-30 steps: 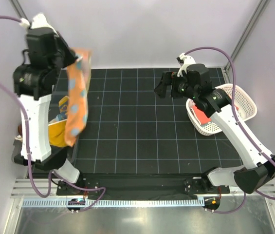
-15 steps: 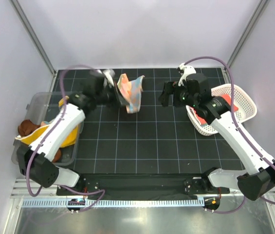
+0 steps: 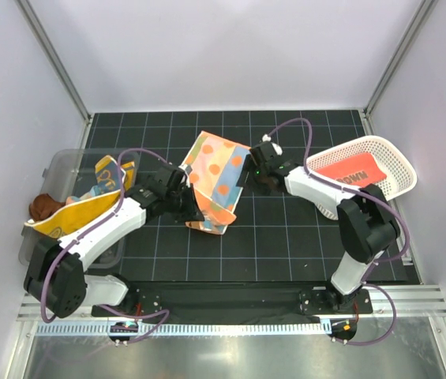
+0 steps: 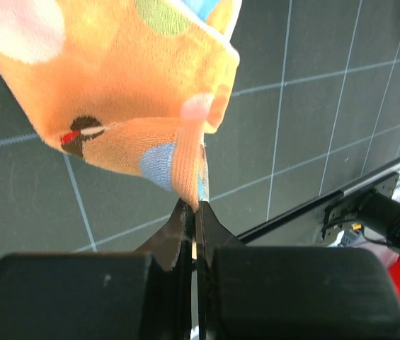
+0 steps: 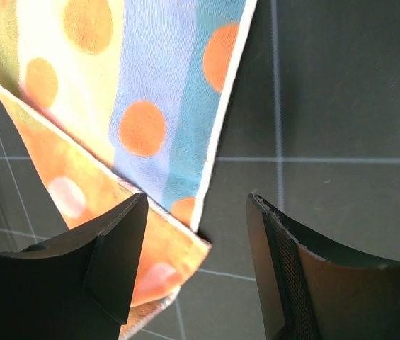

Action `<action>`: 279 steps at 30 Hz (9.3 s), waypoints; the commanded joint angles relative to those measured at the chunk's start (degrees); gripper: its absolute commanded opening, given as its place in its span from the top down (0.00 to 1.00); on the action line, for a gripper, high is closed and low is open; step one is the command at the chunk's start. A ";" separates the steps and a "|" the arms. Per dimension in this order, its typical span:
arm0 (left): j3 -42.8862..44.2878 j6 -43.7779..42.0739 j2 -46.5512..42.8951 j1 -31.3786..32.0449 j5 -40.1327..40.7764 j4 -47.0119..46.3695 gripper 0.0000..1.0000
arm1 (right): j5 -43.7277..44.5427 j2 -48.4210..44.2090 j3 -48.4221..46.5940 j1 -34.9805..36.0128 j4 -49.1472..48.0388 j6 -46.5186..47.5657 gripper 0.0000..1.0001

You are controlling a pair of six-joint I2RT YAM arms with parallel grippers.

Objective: Fold and stack the towels
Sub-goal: Move the towel to the center of the board, then flatten out the crumpled towel, then fold the towel

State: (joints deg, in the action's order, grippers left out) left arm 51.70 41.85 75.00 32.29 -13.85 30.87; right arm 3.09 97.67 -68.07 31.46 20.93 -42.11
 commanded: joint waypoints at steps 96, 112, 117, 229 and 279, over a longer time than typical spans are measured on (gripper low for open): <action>52.36 -32.78 8.39 3.39 33.83 17.93 1.00 | 48.00 -31.07 -8.74 12.85 -12.74 13.53 0.99; 78.28 -46.67 50.40 -10.06 19.65 4.63 1.00 | -1.15 16.84 -31.41 -18.54 -32.01 -1.13 0.99; 74.08 -48.08 50.25 -9.79 12.21 5.25 1.00 | -5.03 20.11 -32.04 -21.35 -26.92 -2.98 0.99; 16.24 -27.43 24.93 23.60 23.86 8.23 0.89 | -6.60 -19.88 21.22 -25.05 7.99 11.96 0.82; 44.36 -16.97 49.28 -10.23 3.22 -0.90 0.81 | -5.91 -2.04 20.61 2.63 -15.74 6.35 0.65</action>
State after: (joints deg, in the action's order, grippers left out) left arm 93.62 23.49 123.68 24.56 -7.35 32.47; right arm -4.12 94.04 -48.73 30.52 9.43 -31.29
